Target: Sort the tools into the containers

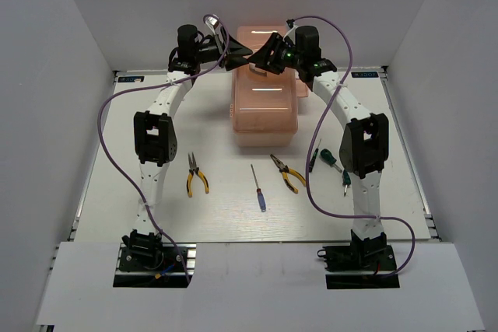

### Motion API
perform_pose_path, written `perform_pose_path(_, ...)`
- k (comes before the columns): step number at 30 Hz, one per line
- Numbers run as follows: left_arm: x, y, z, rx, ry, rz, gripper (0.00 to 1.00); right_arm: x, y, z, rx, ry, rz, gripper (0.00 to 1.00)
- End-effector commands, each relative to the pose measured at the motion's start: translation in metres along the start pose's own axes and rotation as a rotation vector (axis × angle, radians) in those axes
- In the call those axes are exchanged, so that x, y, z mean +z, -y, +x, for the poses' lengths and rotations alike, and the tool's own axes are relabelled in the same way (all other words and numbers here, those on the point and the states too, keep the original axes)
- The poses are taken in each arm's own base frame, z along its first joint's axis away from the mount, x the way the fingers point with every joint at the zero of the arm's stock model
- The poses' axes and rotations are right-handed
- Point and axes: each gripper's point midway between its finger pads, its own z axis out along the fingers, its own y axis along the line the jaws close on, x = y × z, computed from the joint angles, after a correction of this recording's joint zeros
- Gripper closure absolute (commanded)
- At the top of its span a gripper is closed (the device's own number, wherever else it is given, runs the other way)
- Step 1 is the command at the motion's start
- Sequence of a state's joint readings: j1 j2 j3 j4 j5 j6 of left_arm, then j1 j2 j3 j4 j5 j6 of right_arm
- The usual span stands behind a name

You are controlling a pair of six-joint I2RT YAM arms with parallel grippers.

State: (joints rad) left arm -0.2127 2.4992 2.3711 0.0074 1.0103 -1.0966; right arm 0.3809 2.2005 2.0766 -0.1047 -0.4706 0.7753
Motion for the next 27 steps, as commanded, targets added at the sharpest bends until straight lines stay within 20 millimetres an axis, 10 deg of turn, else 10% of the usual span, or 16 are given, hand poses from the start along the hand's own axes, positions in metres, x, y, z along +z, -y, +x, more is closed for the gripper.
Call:
perform_pose_path(1, 0.014, -0.015, 0.018, -0.048, -0.042, -0.025, 0.28, -0.008, -0.016, -0.013, -0.039, 0.032, -0.009, 0.45)
perform_pose_path(27, 0.022, -0.008, 0.026, -0.045, -0.066, 0.007, 0.28, -0.001, -0.018, -0.014, 0.024, 0.002, -0.094, 0.45)
